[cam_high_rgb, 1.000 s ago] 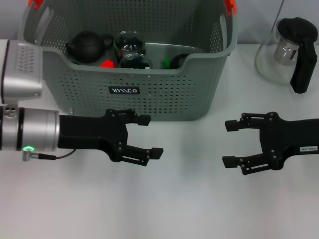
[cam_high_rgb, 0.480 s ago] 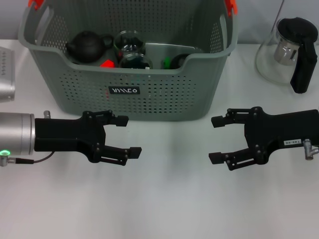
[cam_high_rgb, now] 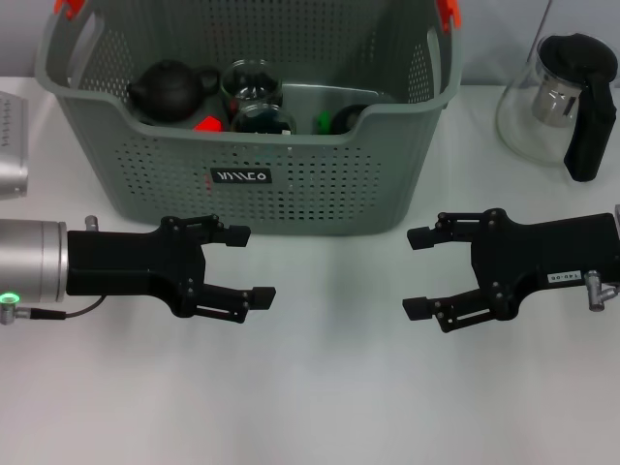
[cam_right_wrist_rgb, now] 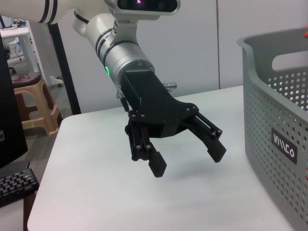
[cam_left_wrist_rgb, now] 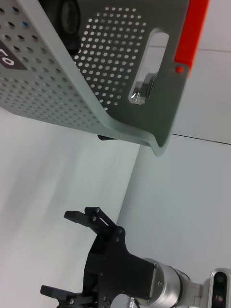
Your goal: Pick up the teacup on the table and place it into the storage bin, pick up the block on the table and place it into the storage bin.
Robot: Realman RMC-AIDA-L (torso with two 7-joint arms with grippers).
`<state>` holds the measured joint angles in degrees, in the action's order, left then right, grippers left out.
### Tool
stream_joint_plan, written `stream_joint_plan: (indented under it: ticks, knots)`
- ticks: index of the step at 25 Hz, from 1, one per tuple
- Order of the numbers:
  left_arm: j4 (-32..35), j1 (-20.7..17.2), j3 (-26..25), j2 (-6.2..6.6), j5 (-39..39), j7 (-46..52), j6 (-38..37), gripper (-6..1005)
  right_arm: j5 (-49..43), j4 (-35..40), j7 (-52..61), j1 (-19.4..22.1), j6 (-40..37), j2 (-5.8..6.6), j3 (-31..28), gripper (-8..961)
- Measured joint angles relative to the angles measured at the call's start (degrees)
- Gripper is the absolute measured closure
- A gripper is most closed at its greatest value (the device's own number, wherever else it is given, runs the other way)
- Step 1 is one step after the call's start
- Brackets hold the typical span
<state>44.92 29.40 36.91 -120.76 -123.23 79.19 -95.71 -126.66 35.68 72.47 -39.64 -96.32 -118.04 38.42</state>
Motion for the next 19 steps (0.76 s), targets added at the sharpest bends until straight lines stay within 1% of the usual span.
stream_joint_plan:
  ticks: [19]
  knots:
    - [0.0, 0.0, 0.1, 0.00, 0.0, 0.0, -0.1, 47, 0.0, 0.0, 0.0, 0.0, 0.0, -0.09, 0.0, 15]
